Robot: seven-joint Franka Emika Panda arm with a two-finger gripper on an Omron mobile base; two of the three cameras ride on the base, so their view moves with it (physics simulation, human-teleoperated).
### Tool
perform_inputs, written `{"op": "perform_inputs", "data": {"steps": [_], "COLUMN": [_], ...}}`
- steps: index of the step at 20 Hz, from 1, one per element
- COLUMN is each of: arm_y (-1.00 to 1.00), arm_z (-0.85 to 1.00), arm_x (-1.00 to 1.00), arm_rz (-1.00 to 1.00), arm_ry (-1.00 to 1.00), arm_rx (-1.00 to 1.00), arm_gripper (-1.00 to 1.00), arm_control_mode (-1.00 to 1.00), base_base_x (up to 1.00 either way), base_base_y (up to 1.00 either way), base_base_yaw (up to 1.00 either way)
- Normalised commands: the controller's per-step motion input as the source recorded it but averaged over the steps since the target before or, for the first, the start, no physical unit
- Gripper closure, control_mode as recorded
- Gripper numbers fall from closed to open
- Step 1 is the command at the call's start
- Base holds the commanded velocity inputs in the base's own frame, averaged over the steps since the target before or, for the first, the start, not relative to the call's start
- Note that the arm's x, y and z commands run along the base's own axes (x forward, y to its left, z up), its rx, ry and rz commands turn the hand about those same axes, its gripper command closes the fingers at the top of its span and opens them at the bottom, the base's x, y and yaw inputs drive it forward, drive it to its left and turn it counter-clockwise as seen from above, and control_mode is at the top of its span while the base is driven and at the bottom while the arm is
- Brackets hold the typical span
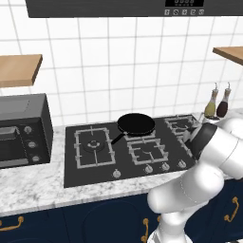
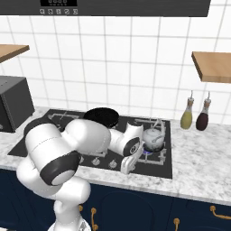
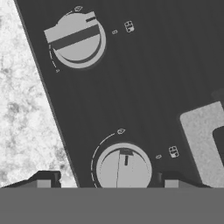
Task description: Pick the kettle from the counter and place it on a stove burner. Then turn the burner on.
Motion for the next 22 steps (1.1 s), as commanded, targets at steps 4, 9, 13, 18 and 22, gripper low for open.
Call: {"op": "perform_inputs", "data": {"steps": [4,9,13,18,22], "arm_y": [0.0,0.0,0.0,0.0,0.0], "arm_z": [0.01,0.0,0.05,0.22,0.21], "arm_x": [0.0,0.18,0.25,0.51,0.39], "arm_rz": [-0.01,-0.01,0.0,-0.01,-0.04], "arm_ry": [-0.17,-0.22,-0.06,0.0,-0.01], "arm_rx": [0.0,0.0,0.0,0.0,0.0], "arm_gripper": [-1.0,-1.0,-1.0,-1.0,-1.0], "arm_control_mode": [-1.0,-1.0,-1.0,-1.0,-1.0], "base_base_x": [0.0,0.0,0.0,0.0,0.0], "base_base_y": [0.0,0.0,0.0,0.0,0.0], "base_base_yaw": [0.0,0.0,0.0,0.0,0.0]}}
